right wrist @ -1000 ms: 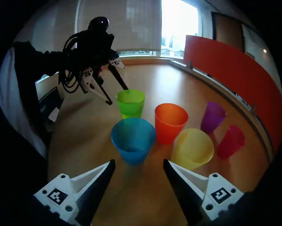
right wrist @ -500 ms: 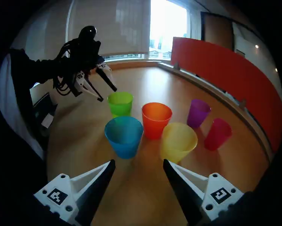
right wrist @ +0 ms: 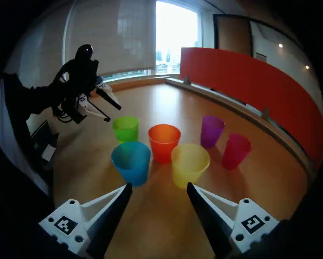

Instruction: Pour water

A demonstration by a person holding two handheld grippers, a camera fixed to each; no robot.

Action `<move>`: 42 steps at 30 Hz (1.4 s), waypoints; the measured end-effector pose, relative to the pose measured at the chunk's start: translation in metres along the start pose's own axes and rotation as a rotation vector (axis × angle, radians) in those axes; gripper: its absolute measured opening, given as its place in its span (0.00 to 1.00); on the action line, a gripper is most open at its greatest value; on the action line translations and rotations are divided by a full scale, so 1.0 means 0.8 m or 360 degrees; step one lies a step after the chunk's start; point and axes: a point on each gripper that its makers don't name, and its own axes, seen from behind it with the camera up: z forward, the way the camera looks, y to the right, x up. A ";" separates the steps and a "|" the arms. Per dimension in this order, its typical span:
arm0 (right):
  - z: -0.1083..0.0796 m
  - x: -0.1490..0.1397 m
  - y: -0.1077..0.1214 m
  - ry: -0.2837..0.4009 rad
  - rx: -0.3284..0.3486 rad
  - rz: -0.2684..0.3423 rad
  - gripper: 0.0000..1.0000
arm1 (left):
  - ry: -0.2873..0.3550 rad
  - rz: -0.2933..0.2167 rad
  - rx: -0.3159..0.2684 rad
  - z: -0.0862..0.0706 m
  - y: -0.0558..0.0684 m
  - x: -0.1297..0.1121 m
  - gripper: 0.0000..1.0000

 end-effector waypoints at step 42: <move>-0.087 0.062 0.149 0.0466 -0.0973 0.0461 0.99 | 0.0450 -0.0360 0.0788 -0.074 -0.116 0.053 0.85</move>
